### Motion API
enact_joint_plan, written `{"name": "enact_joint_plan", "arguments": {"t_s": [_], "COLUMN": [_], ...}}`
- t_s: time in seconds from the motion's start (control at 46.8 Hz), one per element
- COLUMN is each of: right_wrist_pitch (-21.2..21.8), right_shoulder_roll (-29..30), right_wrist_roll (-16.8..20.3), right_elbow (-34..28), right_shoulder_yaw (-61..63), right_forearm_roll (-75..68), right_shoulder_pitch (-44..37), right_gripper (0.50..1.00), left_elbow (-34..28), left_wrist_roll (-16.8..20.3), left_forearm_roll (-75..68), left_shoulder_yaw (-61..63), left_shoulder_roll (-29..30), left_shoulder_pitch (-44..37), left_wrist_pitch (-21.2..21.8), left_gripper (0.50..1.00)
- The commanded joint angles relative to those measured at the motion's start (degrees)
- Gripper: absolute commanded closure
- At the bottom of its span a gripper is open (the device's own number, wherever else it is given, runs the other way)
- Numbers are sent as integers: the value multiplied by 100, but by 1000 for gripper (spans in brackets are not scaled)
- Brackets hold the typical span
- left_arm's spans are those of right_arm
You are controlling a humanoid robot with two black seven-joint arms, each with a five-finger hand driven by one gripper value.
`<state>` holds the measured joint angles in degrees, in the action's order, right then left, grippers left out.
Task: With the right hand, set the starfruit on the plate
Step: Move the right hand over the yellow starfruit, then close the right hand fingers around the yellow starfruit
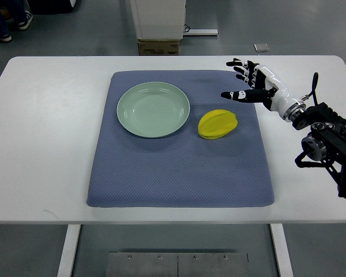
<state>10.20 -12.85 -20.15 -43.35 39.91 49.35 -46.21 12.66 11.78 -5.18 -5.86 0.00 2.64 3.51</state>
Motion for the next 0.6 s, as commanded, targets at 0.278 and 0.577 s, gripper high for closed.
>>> {"name": "enact_joint_plan", "arguments": {"t_s": [0.278,0.577], "right_wrist_pitch": [44,9], "right_shoulder_roll": [-24,-42], "right_wrist_roll": [-559,-736], "right_elbow": [-104,-77], "right_shoulder_yaw": [-1275,-1785], "right_forearm_roll": [1006,1393], "right_shoulder_pitch": [-670,-749], "right_gripper": [502,502], "left_elbow": [0,0], "left_wrist_roll": [0,0], "left_forearm_roll": [-9,0], "left_shoulder_yaw": [-3,6], "left_shoulder_roll": [0,0], "left_shoulder_pitch": [0,0], "left_wrist_pitch": [0,0], "left_gripper": [500,500]}}
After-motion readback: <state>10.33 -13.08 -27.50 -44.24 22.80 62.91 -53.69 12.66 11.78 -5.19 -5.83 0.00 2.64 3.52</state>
